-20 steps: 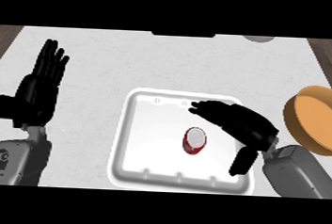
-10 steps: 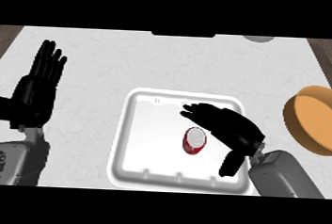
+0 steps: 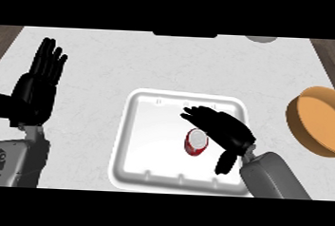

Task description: Pick the can from the tray and place it in the pot

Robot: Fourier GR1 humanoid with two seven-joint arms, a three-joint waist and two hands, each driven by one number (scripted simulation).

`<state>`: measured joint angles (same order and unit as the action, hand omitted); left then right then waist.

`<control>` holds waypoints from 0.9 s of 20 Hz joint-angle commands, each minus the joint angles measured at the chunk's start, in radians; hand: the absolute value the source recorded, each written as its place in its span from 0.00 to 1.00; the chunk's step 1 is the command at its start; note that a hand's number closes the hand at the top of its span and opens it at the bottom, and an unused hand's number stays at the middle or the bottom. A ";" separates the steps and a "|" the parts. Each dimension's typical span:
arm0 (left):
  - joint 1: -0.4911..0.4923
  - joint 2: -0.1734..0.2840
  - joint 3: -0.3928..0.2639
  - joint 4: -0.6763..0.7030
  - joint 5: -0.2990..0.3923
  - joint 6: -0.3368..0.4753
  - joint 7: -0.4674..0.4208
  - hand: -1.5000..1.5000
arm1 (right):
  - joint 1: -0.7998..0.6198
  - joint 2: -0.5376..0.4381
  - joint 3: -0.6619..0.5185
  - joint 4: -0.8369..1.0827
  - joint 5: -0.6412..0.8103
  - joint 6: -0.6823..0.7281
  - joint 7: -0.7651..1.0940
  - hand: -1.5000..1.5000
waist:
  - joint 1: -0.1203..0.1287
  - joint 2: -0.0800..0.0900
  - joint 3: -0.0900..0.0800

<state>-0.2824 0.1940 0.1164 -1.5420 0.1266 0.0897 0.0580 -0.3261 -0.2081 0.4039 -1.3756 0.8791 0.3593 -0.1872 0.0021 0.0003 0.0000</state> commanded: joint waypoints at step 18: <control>0.009 -0.037 -0.013 -0.065 -0.026 0.016 0.041 0.50 | -0.091 0.205 0.074 0.268 0.188 -0.186 -0.184 1.00 | 0.003 -0.001 0.000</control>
<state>-0.2628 0.1786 0.1218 -1.5564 0.1129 0.0726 0.0529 -0.4057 -0.0567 0.4400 -1.1590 1.0344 0.1902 -0.3874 0.0024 -0.0119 -0.0053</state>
